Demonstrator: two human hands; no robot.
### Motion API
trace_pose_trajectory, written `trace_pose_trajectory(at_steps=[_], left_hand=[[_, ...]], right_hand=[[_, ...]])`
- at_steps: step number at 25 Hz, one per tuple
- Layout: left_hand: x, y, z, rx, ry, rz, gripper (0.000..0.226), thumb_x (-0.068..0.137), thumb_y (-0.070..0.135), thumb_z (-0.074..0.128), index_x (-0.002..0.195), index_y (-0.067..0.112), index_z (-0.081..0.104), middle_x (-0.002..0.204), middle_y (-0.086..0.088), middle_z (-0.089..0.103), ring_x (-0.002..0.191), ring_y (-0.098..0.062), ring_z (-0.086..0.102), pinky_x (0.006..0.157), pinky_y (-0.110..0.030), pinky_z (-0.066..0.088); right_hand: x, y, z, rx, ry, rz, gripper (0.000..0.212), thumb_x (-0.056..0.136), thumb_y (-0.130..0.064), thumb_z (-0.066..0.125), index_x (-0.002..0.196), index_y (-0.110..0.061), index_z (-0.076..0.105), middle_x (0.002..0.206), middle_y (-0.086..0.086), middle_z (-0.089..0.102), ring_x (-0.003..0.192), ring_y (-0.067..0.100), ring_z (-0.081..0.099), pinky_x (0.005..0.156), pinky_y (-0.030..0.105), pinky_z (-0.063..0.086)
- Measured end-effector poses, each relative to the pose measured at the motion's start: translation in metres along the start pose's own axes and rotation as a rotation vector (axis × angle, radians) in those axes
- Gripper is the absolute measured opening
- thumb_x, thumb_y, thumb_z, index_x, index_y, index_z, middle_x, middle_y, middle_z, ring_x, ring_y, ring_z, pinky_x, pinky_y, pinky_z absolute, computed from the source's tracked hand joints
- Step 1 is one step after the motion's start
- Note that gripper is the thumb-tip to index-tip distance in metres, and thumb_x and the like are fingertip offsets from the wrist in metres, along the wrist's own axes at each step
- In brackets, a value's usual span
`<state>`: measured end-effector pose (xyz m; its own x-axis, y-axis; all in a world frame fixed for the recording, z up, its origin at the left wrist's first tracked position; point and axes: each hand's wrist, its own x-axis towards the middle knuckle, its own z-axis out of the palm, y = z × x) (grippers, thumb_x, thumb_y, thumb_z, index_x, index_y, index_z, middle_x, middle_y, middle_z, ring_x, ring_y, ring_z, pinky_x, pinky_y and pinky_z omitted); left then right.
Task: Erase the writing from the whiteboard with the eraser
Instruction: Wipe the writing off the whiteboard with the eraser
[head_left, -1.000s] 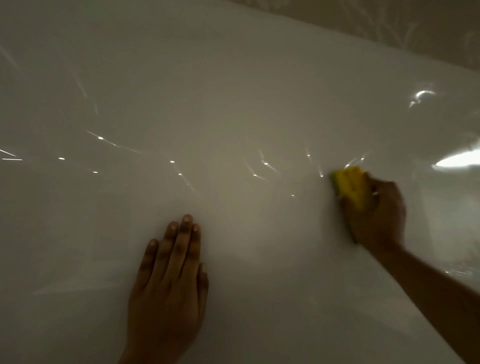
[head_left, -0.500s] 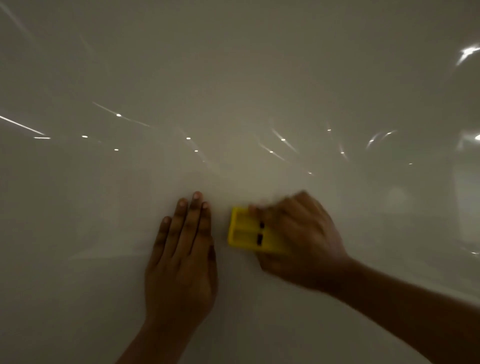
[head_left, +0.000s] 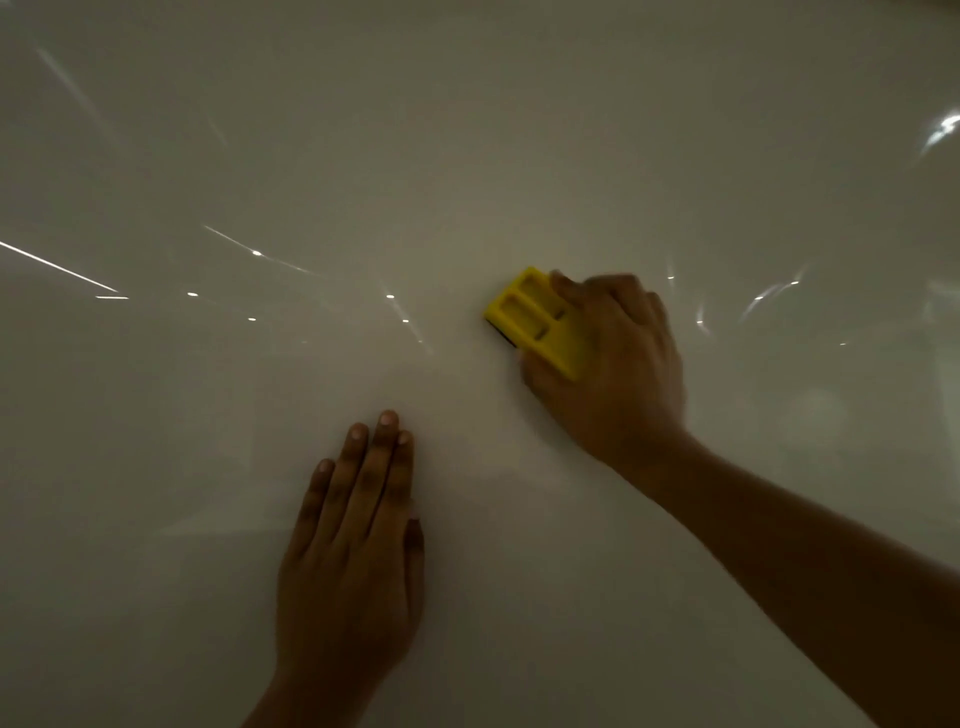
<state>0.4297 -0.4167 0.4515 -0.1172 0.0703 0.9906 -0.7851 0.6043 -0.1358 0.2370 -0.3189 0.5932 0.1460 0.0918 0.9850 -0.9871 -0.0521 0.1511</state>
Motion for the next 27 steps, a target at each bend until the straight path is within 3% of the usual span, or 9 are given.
trace_pose_trajectory(at_steps=[7, 10, 12, 14, 17, 19, 22, 24, 27], left_hand=[[-0.001, 0.000, -0.002, -0.002, 0.014, 0.015, 0.055, 0.099, 0.020, 0.036, 0.152, 0.004, 0.038, 0.162, -0.012, 0.037, 0.153, -0.027, 0.031, 0.123, -0.048, 0.030], [0.000, -0.001, -0.002, 0.000, -0.008, -0.005, 0.056, 0.100, 0.022, 0.033, 0.153, 0.006, 0.036, 0.164, -0.009, 0.034, 0.155, -0.024, 0.026, 0.125, -0.045, 0.025], [0.000, -0.001, -0.001, 0.005, -0.018, -0.019, 0.056, 0.101, 0.023, 0.031, 0.154, 0.007, 0.035, 0.165, -0.009, 0.033, 0.156, -0.022, 0.024, 0.127, -0.042, 0.021], [0.000, -0.001, 0.000, 0.015, -0.019, -0.021, 0.056, 0.101, 0.024, 0.030, 0.154, 0.007, 0.035, 0.165, -0.009, 0.032, 0.156, -0.022, 0.023, 0.127, -0.040, 0.019], [0.001, -0.001, 0.001, 0.019, -0.019, -0.037, 0.056, 0.101, 0.025, 0.029, 0.154, 0.008, 0.035, 0.166, -0.008, 0.032, 0.156, -0.022, 0.023, 0.126, -0.043, 0.022], [0.000, 0.000, 0.000, 0.016, -0.032, -0.046, 0.057, 0.101, 0.026, 0.028, 0.155, 0.009, 0.034, 0.166, -0.007, 0.030, 0.156, -0.021, 0.022, 0.126, -0.044, 0.021], [0.002, 0.000, 0.001, 0.012, -0.044, -0.052, 0.057, 0.102, 0.027, 0.026, 0.155, 0.009, 0.033, 0.166, -0.008, 0.030, 0.157, -0.022, 0.021, 0.126, -0.046, 0.022], [0.002, 0.002, 0.001, 0.016, -0.035, -0.058, 0.057, 0.101, 0.026, 0.027, 0.155, 0.008, 0.033, 0.166, -0.009, 0.030, 0.157, -0.023, 0.022, 0.125, -0.048, 0.023], [0.001, 0.005, 0.003, 0.024, 0.002, -0.060, 0.057, 0.101, 0.024, 0.028, 0.155, 0.007, 0.034, 0.166, -0.009, 0.031, 0.157, -0.022, 0.022, 0.127, -0.044, 0.021]], right_hand=[[-0.118, 0.006, -0.027, 0.168, -0.255, -0.384, 0.045, 0.082, -0.044, 0.062, 0.121, -0.022, 0.058, 0.116, -0.001, 0.058, 0.085, 0.031, 0.056, 0.073, 0.041, 0.048], [-0.093, 0.066, -0.041, 0.010, -0.084, -0.123, 0.044, 0.085, -0.047, 0.056, 0.112, -0.014, 0.060, 0.111, 0.009, 0.057, 0.088, 0.038, 0.057, 0.077, 0.045, 0.053], [-0.055, 0.096, -0.047, -0.047, 0.049, 0.198, 0.057, 0.080, -0.045, 0.060, 0.128, -0.014, 0.059, 0.113, 0.012, 0.057, 0.098, 0.038, 0.056, 0.087, 0.041, 0.047], [-0.047, 0.098, -0.047, -0.024, 0.083, 0.273, 0.059, 0.079, -0.041, 0.065, 0.133, -0.020, 0.056, 0.110, 0.011, 0.057, 0.097, 0.035, 0.055, 0.087, 0.037, 0.043], [-0.104, 0.079, -0.054, 0.032, -0.053, -0.180, 0.045, 0.080, -0.038, 0.064, 0.122, -0.035, 0.048, 0.100, 0.003, 0.056, 0.081, 0.033, 0.056, 0.073, 0.038, 0.044], [-0.152, 0.088, -0.068, 0.089, -0.151, -0.262, 0.043, 0.082, -0.041, 0.065, 0.122, -0.032, 0.051, 0.107, -0.003, 0.056, 0.079, 0.028, 0.055, 0.071, 0.036, 0.047], [-0.170, 0.147, -0.088, -0.014, -0.064, 0.067, 0.048, 0.086, -0.060, 0.054, 0.110, -0.020, 0.062, 0.114, 0.001, 0.059, 0.094, 0.031, 0.060, 0.082, 0.037, 0.049], [-0.141, 0.183, -0.092, -0.123, 0.072, 0.352, 0.063, 0.085, -0.064, 0.052, 0.125, -0.016, 0.063, 0.120, 0.010, 0.059, 0.106, 0.037, 0.061, 0.091, 0.045, 0.051], [-0.068, 0.194, -0.080, -0.152, 0.189, 0.454, 0.067, 0.082, -0.053, 0.057, 0.139, -0.019, 0.053, 0.119, 0.016, 0.053, 0.105, 0.042, 0.058, 0.093, 0.049, 0.049]])
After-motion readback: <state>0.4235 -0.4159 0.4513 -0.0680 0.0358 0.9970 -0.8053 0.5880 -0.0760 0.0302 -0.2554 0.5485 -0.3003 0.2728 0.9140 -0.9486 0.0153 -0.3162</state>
